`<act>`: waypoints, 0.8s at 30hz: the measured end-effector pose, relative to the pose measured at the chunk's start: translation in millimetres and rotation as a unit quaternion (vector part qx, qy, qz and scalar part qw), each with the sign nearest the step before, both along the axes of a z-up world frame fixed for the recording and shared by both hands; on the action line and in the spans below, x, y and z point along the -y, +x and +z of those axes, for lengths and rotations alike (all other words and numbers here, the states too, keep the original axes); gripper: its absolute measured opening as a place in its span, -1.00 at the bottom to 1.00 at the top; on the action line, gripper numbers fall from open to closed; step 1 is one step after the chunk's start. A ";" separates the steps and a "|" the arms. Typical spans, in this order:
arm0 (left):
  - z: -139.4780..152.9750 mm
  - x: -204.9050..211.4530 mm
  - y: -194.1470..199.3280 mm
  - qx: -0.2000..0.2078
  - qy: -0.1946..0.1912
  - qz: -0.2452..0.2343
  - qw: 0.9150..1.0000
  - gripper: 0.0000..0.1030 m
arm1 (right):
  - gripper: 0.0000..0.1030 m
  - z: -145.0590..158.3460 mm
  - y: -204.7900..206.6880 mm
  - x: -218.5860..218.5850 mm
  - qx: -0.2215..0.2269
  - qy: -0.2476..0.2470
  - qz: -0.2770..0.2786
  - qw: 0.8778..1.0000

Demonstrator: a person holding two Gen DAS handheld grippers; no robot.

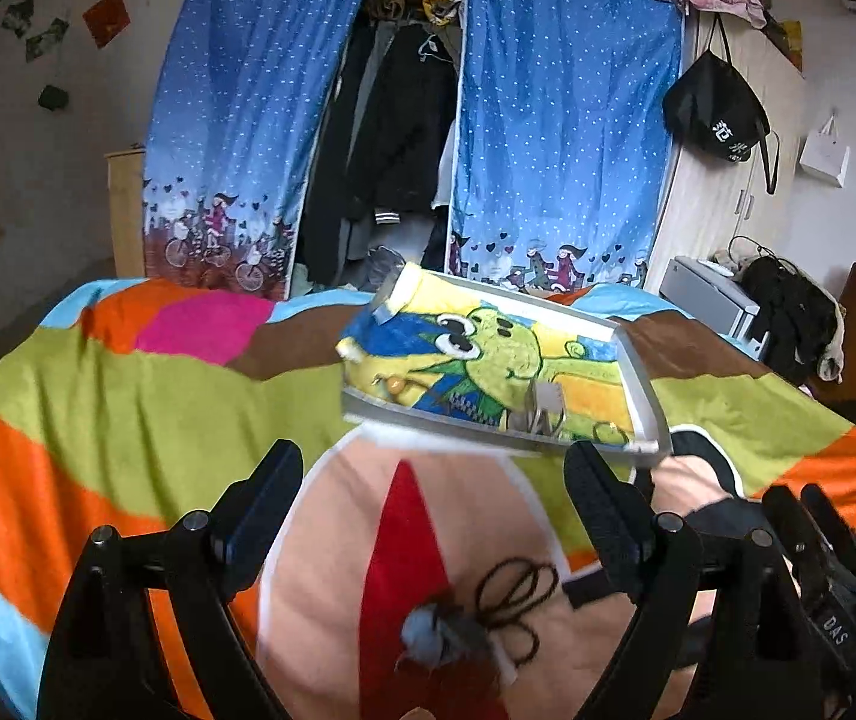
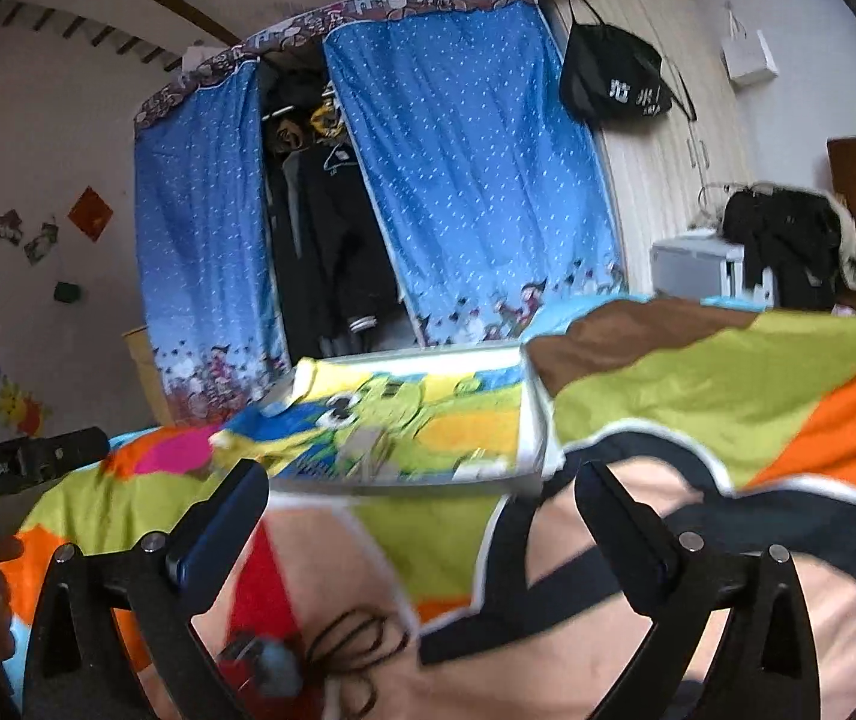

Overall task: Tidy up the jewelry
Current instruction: 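Move both tools back over the watch and necklace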

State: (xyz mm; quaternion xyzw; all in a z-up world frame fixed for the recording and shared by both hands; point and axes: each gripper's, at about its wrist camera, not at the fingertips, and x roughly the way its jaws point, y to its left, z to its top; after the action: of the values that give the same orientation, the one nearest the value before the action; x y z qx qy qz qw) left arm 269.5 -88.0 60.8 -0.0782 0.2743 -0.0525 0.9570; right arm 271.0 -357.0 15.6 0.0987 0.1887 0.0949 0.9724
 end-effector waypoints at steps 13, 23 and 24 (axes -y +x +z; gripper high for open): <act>-39.6 -36.4 -88.6 -0.043 0.000 -0.003 0.999 0.65 | 1.00 -25.7 -63.9 -12.7 -0.094 0.012 0.011 0.995; -91.9 -43.8 -110.8 -0.105 0.009 -0.035 0.994 0.65 | 1.00 -50.3 -64.2 -25.4 -0.181 -0.005 0.016 0.983; -95.6 -44.5 -110.7 -0.108 0.009 -0.036 0.993 0.65 | 1.00 -53.9 -60.8 -27.4 -0.193 -0.012 0.017 0.981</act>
State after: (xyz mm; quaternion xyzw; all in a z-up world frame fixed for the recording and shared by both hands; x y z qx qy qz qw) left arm 158.8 -43.5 -34.8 -0.0646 0.3795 -0.0760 0.9198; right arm 210.2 -329.6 -38.3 0.1006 0.3760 0.0883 0.9169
